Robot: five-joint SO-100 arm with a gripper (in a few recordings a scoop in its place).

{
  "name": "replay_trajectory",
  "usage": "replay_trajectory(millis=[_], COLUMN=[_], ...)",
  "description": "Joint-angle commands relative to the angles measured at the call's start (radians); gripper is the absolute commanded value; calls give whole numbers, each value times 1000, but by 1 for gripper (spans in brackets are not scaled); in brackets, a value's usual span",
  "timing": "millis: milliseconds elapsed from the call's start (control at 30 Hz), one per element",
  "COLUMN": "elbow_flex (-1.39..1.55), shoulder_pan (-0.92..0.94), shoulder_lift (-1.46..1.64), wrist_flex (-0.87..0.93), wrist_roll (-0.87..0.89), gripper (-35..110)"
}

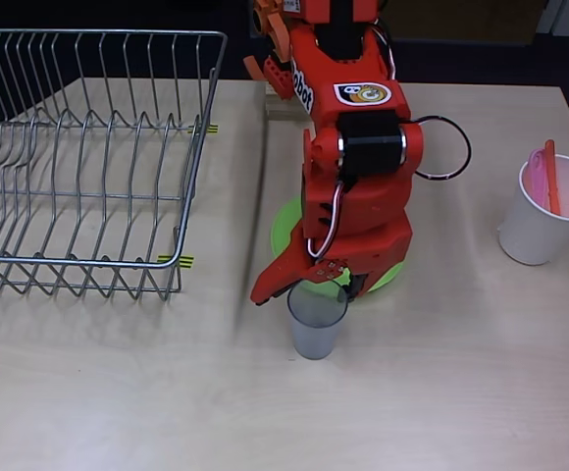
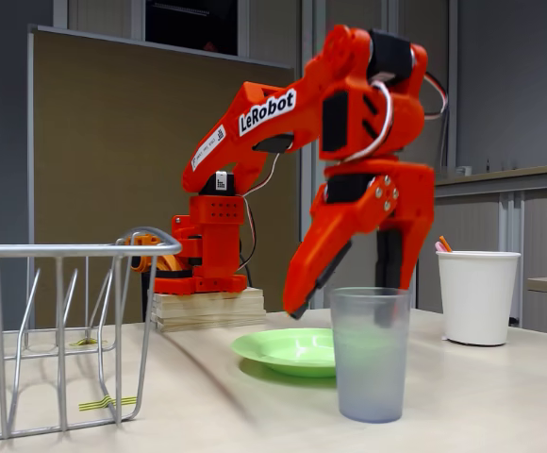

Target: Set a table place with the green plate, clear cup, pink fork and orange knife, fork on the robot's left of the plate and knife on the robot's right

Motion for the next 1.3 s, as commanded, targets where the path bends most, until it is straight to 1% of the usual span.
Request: replay_trajectory(millis=[0,67,267,500,600,733,833,900,967,1033,1067,1100,1133,1267], elbow_flex=[-21,-9,179,584,699,894,1035,1112,1172,1213,1235,1259,1281,1331], shoulder_pan=[-29,-40,-67,-81,-117,-209,-307,-370,-422,-474,-491,-512,-537,-618], shoulder_lift=[32,54,187,466,560,739,871,950,1025,1088,1118,1147,1180,1264], wrist_flex=[44,66,66,38,14,-150,-235,-241,-241,-186,-163,-146,-150,-259], wrist_roll=[25,29,89,276,327,333,399,476,506,546,499,367,112,-1108], gripper=[48,48,48,46,43,33,31,31,31,31,31,31,31,31])
